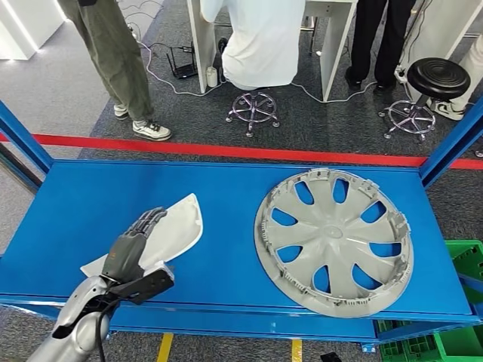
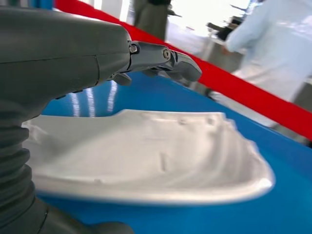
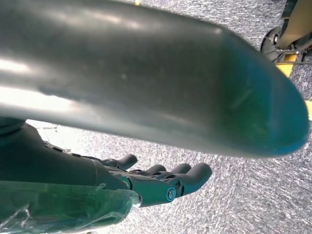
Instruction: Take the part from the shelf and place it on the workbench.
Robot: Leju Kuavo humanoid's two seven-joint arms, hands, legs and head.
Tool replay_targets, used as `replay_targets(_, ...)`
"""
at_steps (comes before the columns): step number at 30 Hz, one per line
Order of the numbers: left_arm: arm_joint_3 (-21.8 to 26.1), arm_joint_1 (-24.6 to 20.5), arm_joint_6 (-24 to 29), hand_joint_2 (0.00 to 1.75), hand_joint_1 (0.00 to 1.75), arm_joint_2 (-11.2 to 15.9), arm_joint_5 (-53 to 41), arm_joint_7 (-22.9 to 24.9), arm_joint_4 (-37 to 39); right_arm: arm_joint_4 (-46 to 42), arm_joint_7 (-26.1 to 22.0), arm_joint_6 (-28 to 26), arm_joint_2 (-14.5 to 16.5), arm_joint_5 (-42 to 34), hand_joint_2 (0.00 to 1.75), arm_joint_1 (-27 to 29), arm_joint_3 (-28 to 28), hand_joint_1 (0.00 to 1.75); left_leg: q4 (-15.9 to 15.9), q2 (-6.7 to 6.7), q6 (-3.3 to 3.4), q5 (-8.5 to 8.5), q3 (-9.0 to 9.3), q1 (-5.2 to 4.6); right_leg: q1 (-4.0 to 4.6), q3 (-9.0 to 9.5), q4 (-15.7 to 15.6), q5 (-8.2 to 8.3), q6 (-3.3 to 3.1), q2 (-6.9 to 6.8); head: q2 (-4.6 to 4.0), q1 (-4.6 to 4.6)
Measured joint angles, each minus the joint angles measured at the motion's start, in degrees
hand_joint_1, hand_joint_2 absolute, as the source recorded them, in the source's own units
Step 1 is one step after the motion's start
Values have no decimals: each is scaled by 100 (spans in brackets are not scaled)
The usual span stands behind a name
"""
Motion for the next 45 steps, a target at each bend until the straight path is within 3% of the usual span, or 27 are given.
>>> replay_targets(13, 370, -63, 285, 175, 0, -419, -593, 600, 562, 1, 20, -1, 30, -6, 0, -5, 2, 0, 0, 0, 0, 0, 1, 0, 0, 1, 0, 0, 0, 0, 0, 0)
replay_targets(36, 524, -183, 278, 175, 3, -665, -578, 194, 934, -1, 43, 37, 45, 14, 0, -18, 92, 0, 0, 0, 0, 0, 5, 0, 0, 7, 0, 0, 0, -3, 1, 0)
replay_targets(38, 524, -182, 306, 175, 17, -665, -583, 166, 934, -1, 42, 37, 45, 13, 0, -18, 99, 0, 0, 0, 0, 0, 5, 0, 0, 7, 0, 0, 0, -3, 1, 0)
replay_targets(42, 524, -178, 336, 175, 138, -665, -602, 146, 934, -1, 38, 38, 45, 4, 0, -19, 127, 0, 0, 0, 0, 0, 4, 0, 0, 7, 0, 0, 0, -3, 0, 1)
replay_targets(44, 524, -173, 359, 175, 166, -665, -623, 142, 934, -1, 37, 39, 46, -2, 0, -21, 140, 0, 0, 0, 0, 0, 4, 0, 0, 6, 0, 0, 0, -3, 0, 1)
replay_targets(45, 524, -170, 373, 175, 171, -664, -635, 140, 934, -1, 37, 40, 47, -3, 0, -21, 142, 0, 0, 0, 0, 0, 4, 0, 0, 6, 0, 0, 0, -3, 0, 0)
